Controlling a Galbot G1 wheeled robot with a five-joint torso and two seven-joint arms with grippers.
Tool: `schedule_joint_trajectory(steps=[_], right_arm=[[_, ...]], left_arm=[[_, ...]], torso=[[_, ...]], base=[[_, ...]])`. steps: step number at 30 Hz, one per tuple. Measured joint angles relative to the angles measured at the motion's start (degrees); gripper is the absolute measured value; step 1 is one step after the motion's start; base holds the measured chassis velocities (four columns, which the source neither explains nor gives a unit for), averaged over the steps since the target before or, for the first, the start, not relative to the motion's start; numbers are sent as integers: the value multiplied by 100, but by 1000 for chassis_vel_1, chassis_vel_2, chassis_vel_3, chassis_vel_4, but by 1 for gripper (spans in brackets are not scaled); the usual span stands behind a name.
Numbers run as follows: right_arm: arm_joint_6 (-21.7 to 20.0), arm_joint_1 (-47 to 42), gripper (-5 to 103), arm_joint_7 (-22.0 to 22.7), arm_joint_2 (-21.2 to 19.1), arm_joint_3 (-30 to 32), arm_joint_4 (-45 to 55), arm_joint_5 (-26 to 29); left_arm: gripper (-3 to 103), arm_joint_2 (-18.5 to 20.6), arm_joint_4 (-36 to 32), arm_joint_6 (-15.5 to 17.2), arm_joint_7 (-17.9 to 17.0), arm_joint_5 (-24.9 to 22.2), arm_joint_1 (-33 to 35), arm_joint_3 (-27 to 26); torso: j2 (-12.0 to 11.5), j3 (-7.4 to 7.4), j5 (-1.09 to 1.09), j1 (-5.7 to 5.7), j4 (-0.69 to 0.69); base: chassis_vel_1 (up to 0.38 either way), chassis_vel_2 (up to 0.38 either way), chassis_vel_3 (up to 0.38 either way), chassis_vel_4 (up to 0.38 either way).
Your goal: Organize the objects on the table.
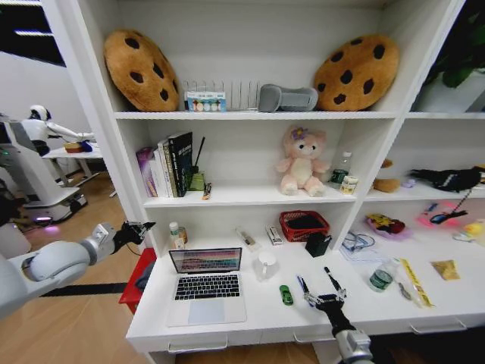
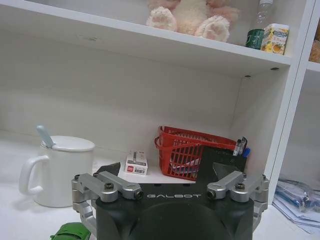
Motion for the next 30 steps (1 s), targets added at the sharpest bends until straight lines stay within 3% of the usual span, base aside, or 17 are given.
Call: schedule_joint_trajectory(steps=[4, 13, 14, 15, 16, 17, 19, 20, 21, 26, 27, 28, 29, 30], right_arm=[[-6, 6, 100, 9, -21, -15, -19, -1], [-12, -58, 100, 15, 121, -24, 90, -43], [-12, -89, 100, 15, 153, -9, 113, -52], [-5, -143, 100, 15, 200, 45, 139, -55], [-5, -143, 100, 15, 200, 45, 139, -55], [3, -188, 100, 17, 241, 88, 147, -57], [16, -232, 100, 16, 295, 106, 165, -72], [16, -232, 100, 16, 295, 106, 165, -72], [30, -288, 100, 16, 372, 128, 200, -108], [44, -389, 100, 21, 438, 206, 308, -123], [83, -421, 100, 22, 436, 250, 299, -111], [124, -421, 100, 21, 410, 267, 224, -99], [124, -421, 100, 21, 410, 267, 224, -99], [151, -418, 100, 19, 391, 272, 178, -85]], left_arm=[[0, -33, -264, 124, 52, 432, 26, 90], [0, 93, -407, 320, -47, 586, 216, 63], [0, 217, -366, 329, -47, 594, 394, -91], [0, 538, -269, 345, -74, 543, 814, -650], [0, 538, -269, 345, -74, 543, 814, -650], [0, 909, -134, 400, -177, 439, 1252, -1330], [0, 1434, -1, 465, -343, 237, 1848, -2191], [0, 1434, -1, 465, -343, 237, 1848, -2191], [0, 2047, 115, 536, -455, -41, 2661, -3051], [0, 2679, 282, 590, -453, -185, 3602, -3558], [0, 2947, 383, 606, -480, -185, 4076, -3760], [0, 3142, 453, 606, -540, -185, 4495, -3999], [0, 3142, 453, 606, -540, -185, 4495, -3999], [0, 3320, 572, 613, -601, -202, 4870, -4242]], torso=[[0, 0, 0, -1, 0], [0, 0, 0, 0, 1], [0, 0, -2, -1, 2], [0, 0, -5, -1, 6], [0, 0, -5, -1, 6], [0, 0, -1, -1, 7], [2, -1, 5, -1, 5], [2, -1, 5, -1, 5], [2, -1, 16, -1, -10], [0, 2, -7, 3, -14], [-1, 2, 5, 3, -3], [-1, 1, 6, 2, 0], [-1, 1, 6, 2, 0], [-1, 1, -4, 2, 4]], base=[[0, 0, 0, 0], [0, 0, 0, 0], [0, 0, 0, 0], [0, 0, 0, 0], [0, 0, 0, 0], [0, 0, 0, 0], [0, 0, 0, 0], [0, 0, 0, 0], [2, 7, -36, -54], [-40, -10, -12, -18], [0, 0, 0, 0], [0, 0, 0, 0], [0, 0, 0, 0], [0, 0, 0, 0]])
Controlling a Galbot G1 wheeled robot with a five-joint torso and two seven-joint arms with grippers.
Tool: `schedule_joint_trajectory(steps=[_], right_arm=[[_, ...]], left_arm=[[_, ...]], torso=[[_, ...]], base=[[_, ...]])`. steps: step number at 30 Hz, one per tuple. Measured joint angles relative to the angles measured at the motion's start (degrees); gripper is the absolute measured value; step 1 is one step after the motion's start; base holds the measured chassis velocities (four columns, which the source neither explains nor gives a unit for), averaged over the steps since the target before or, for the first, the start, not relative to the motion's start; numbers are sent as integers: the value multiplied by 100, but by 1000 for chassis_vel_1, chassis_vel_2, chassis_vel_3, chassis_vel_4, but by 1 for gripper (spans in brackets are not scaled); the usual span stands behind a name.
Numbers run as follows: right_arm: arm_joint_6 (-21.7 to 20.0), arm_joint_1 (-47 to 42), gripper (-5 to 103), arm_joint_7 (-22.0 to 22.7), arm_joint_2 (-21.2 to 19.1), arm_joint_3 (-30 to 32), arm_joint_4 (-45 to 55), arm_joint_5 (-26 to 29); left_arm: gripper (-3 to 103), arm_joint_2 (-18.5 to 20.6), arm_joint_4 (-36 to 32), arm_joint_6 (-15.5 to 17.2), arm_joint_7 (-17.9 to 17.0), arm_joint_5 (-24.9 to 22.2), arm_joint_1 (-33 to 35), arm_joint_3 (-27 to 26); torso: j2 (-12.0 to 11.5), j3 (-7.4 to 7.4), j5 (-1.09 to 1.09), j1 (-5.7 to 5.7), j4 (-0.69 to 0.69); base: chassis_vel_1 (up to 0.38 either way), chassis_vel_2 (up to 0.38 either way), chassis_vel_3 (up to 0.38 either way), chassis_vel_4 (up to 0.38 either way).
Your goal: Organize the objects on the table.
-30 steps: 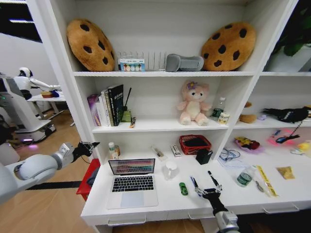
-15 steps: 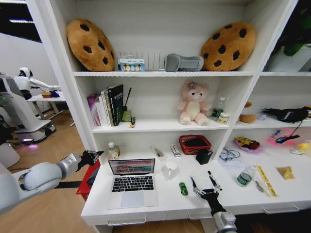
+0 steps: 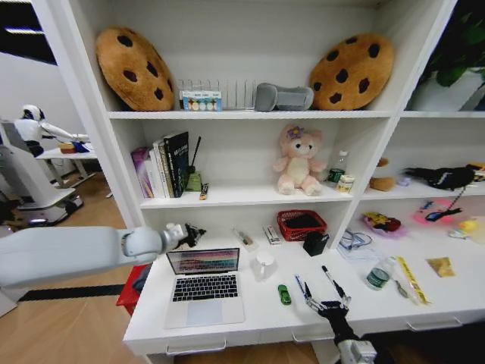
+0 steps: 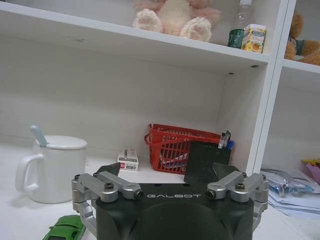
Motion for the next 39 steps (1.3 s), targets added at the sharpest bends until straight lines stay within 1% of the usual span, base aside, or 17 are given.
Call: schedule_joint_trajectory(steps=[1, 3, 8, 10, 12, 13, 15, 17, 20, 21, 23, 27, 29, 32, 35, 38, 39], right_arm=[[14, -3, 100, -2, 4, -12, -11, 25], [16, -6, 100, -2, 28, -42, 4, 26], [16, 31, 100, -2, 82, -105, -8, 10], [13, 119, 100, 11, 93, -158, -93, 0], [13, 123, 100, 12, 94, -159, -95, 0], [-8, 195, 100, 30, 94, -199, -145, 0], [-23, 228, 100, 39, 94, -227, -161, -1], [-66, 298, 100, 70, 94, -299, -197, -11], [-81, 327, 100, 85, 106, -337, -217, -34], [-92, 348, 100, 104, 123, -369, -230, -58], [-183, 330, 100, 185, 138, -478, -209, -136], [-227, 328, 100, 224, 136, -499, -190, -147], [-248, 305, 100, 245, 163, -510, -147, -187], [-250, 265, 100, 246, 194, -509, -110, -208], [-245, 133, 100, 247, 247, -466, -23, -227], [-238, 107, 100, 247, 246, -447, -10, -231], [-231, 99, 100, 246, 240, -433, -4, -232]], left_arm=[[0, 208, 244, 3, -10, -6, 346, -205], [0, 290, 394, -2, 30, 12, 457, -259], [0, 115, 312, -15, 40, 31, 477, -140], [0, -340, -172, -27, 12, 184, 254, 288], [0, -381, -208, -29, 11, 201, 234, 326], [0, -774, -495, -50, 7, 379, 51, 650], [0, -994, -660, -65, 8, 474, -63, 826], [0, -1580, -970, -97, 11, 729, -266, 1191], [0, -1838, -1092, -112, 30, 887, -229, 1273], [0, -2052, -1167, -138, 61, 1091, -105, 1293], [0, -2716, -1269, -303, 343, 1959, 403, 1444], [0, -2879, -1371, -334, 407, 2145, 502, 1496], [0, -3149, -1426, -412, 484, 2345, 509, 1576], [0, -3353, -1426, -467, 537, 2404, 376, 1671], [0, -4016, -1434, -523, 558, 2286, -423, 2011], [0, -4305, -1469, -527, 538, 2152, -648, 2004], [0, -4653, -1493, -530, 535, 2024, -928, 2024]], torso=[[1, -1, 8, -2, -3], [1, -1, 3, -2, -5], [0, 0, 7, -1, -6], [1, -1, 5, -1, -5], [1, -1, 6, -1, -5], [2, -1, 5, -2, -2], [1, -1, 2, -2, -2], [2, -2, 7, -2, -3], [2, -2, 3, -2, 0], [2, -2, 2, -3, -1], [2, -2, 4, -3, -2], [2, -2, 4, -2, -3], [2, -1, 5, -2, -5], [2, -1, 5, -2, -5], [2, -1, 5, -3, -4], [2, -1, 5, -2, -6], [2, -1, 6, -2, -7]], base=[[0, 0, 0, 0], [0, 0, 0, 0], [0, 0, 0, 0], [0, 0, 0, 0], [0, 0, 0, 0], [0, 0, 0, 0], [0, 0, 0, 0], [0, 0, 0, 0], [0, 0, 0, 0], [0, 0, 0, 0], [0, 0, 0, 0], [0, 0, 0, 0], [0, 0, 0, 0], [0, 0, 0, 0], [0, 0, 0, 0], [0, 0, 0, 0], [0, 0, 0, 0]])
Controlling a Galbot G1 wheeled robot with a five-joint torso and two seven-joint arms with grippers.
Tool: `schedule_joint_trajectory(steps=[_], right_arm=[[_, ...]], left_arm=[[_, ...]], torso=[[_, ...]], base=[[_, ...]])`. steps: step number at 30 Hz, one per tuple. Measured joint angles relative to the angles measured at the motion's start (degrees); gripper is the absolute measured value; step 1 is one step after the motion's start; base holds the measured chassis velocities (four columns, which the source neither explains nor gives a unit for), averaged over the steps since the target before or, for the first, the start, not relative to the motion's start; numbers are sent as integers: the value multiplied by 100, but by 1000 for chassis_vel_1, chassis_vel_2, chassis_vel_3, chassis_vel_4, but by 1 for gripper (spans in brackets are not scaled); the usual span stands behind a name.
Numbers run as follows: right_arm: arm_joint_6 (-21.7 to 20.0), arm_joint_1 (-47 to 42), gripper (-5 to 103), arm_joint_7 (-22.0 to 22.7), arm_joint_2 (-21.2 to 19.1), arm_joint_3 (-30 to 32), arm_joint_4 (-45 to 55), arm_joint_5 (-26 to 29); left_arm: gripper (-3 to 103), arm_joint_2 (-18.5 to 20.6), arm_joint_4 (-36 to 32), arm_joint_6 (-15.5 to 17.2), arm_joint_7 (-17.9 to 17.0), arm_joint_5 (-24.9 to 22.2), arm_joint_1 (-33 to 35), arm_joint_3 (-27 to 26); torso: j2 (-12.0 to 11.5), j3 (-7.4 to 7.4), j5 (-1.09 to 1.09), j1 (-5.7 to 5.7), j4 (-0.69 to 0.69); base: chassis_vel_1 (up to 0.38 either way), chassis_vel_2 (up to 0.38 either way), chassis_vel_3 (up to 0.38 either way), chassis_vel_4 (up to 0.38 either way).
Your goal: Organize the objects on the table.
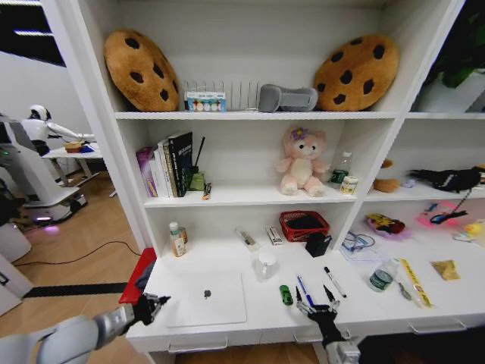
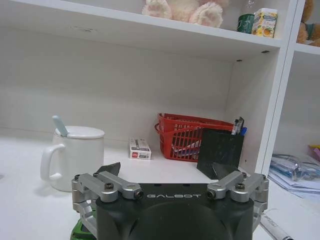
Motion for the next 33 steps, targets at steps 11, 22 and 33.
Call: schedule_joint_trajectory(steps=[11, 22, 33], right_arm=[[-29, 101, 100, -12, -419, 129, 184, 280], [-35, 6, 100, -96, -573, 222, 490, 284], [142, -187, 100, -422, -289, 19, 422, 351]], left_arm=[[30, -3108, -232, 232, -271, -1301, -2375, -208], [74, -4712, -152, 258, -345, -1482, -3086, -448], [100, -5617, 405, -1027, 492, -1131, -2211, -856]], torso=[[-1, 0, 0, 0, 3], [-1, 0, -1, 1, 3], [-1, 0, -1, 1, 4]], base=[[0, 0, 0, 0], [0, 0, 0, 0], [0, 0, 0, 0]])
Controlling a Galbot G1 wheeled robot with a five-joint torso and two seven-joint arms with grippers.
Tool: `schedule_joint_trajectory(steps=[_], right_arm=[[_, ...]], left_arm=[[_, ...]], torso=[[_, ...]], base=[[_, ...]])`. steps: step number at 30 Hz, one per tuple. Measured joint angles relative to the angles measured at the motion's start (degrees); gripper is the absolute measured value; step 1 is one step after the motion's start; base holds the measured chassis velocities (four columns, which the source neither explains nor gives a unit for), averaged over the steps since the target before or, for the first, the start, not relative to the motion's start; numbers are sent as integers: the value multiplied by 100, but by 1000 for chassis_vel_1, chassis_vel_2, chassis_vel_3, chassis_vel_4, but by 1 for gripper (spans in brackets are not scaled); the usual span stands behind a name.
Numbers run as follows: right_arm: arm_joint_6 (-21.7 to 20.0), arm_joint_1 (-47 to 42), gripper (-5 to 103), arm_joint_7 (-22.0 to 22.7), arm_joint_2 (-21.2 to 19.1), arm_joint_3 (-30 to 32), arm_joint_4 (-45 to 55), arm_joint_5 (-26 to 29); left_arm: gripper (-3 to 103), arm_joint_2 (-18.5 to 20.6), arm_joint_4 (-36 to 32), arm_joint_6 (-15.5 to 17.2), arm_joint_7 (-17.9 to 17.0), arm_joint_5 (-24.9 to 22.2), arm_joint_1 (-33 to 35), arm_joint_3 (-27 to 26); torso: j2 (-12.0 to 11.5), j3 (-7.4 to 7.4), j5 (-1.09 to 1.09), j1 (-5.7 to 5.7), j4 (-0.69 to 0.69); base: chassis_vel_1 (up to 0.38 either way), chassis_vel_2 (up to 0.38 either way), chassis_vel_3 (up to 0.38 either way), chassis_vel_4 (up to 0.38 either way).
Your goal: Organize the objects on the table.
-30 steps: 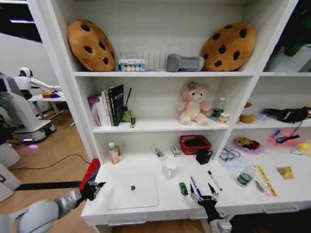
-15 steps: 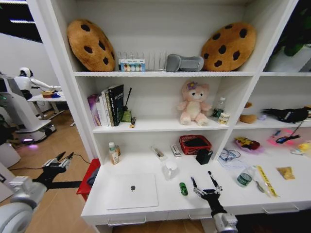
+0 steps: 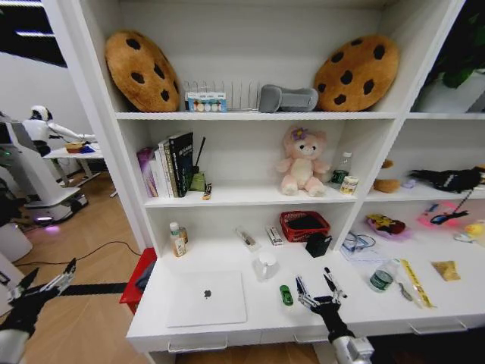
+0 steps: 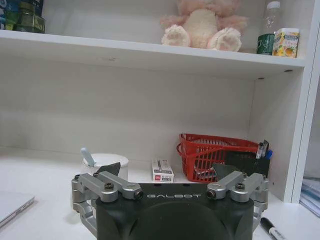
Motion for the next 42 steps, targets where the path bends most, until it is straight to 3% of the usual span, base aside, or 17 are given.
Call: schedule_joint_trajectory(steps=[6, 21, 29, 31, 33, 34, 38, 40, 42], right_arm=[[32, 41, 100, -22, 35, -67, -149, -61], [26, 901, 100, -115, -20, -754, -1015, 203], [-151, 1334, 101, 46, -41, -1143, -1460, 509], [-211, 1395, 94, 110, -68, -1213, -1554, 571], [-238, 1401, 94, 127, -86, -1247, -1581, 609], [-262, 1403, 84, 139, -97, -1289, -1620, 616], [-280, 1404, 73, 150, -79, -1338, -1663, 587], [-285, 1404, 73, 154, -61, -1350, -1670, 573], [-290, 1411, 57, 173, -26, -1365, -1674, 540]], left_arm=[[100, -116, 236, -344, 77, 207, 60, 199], [100, -164, 339, -369, 96, 203, 48, 254], [100, -152, 334, -356, 95, 200, 48, 254], [100, -150, 332, -353, 95, 199, 48, 254], [100, -149, 332, -352, 95, 198, 48, 254], [100, -148, 331, -350, 95, 197, 48, 254], [100, -146, 330, -348, 94, 197, 48, 254], [100, -145, 329, -347, 95, 197, 48, 254], [100, -144, 328, -346, 94, 197, 48, 254]], torso=[[0, 0, 0, 0, -1], [0, 1, 0, 0, 0], [0, 1, 0, 0, 0], [0, 1, 0, 0, 0], [0, 1, 0, 0, 0], [0, 1, 0, 0, -1], [0, 1, 0, 0, -1], [0, 0, 0, 0, -1], [0, 1, 0, 0, -1]], base=[[0, 0, 0, 0], [0, 0, 0, 0], [0, 0, 0, 0], [0, 0, 0, 0], [0, 0, 0, 0], [0, 0, 0, 0], [0, 0, 0, 0], [0, 0, 0, 0], [0, 0, 0, 0]])
